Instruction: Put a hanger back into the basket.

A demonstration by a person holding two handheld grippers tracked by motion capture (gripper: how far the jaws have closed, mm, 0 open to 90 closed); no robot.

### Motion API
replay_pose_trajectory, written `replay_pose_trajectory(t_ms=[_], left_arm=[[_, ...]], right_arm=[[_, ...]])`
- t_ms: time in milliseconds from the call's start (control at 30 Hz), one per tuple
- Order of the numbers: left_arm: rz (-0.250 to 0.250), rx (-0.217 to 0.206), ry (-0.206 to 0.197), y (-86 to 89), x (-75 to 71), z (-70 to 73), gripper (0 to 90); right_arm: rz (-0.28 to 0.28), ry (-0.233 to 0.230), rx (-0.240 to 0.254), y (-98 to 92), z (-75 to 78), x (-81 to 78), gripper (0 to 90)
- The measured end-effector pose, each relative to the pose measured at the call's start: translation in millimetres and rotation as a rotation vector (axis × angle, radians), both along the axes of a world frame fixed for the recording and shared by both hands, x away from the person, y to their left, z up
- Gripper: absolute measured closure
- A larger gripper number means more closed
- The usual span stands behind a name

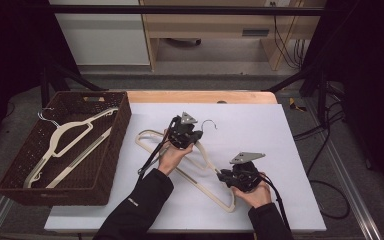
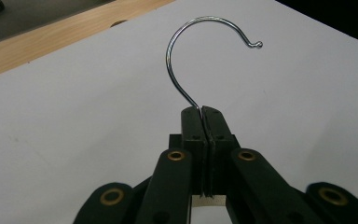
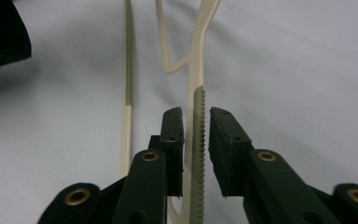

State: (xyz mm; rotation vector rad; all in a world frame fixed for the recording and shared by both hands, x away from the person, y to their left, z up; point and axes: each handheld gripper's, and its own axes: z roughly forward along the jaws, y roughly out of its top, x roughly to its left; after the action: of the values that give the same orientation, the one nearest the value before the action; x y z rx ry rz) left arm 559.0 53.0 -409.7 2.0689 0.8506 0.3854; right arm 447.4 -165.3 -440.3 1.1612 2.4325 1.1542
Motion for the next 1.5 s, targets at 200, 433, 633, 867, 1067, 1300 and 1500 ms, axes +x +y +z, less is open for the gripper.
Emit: replay_pose_trajectory(t_ms=[200, 433, 633, 867, 1067, 1300, 1500], left_arm=[[0.005, 0.004, -0.035, 0.7, -11.7, 5.8, 88.7], [0.002, 0.001, -0.047, 4.6, -16.8, 10.4, 88.7], [-0.003, -0.012, -0.051, 7.9, -21.0, 12.3, 88.7], [-0.025, -0.041, -0.048, 16.4, -23.6, 16.5, 87.9], [-0.056, -0.051, -0.064, 30.3, -33.0, 30.8, 62.8], [-0.078, -0.139, -0.121, 81.2, -52.8, 58.2, 30.8], [-0.139, -0.059, -0.138, 102.5, -71.6, 56.7, 13.9]], right_arm=[[-0.028, -0.045, 0.16, 1.8, 6.6, 9.5, 52.3], [-0.058, -0.012, 0.235, 21.1, 6.0, 33.9, 52.4], [-0.058, 0.021, 0.204, 40.5, 0.6, 52.7, 67.9], [-0.011, 0.07, 0.237, 42.2, -0.3, 56.8, 82.4], [0.04, 0.058, 0.303, 37.2, 12.1, 51.3, 87.4], [0.081, -0.004, 0.264, 23.1, 35.6, 43.0, 87.5], [0.199, -0.037, 0.222, 14.4, 54.4, 36.4, 87.5]])
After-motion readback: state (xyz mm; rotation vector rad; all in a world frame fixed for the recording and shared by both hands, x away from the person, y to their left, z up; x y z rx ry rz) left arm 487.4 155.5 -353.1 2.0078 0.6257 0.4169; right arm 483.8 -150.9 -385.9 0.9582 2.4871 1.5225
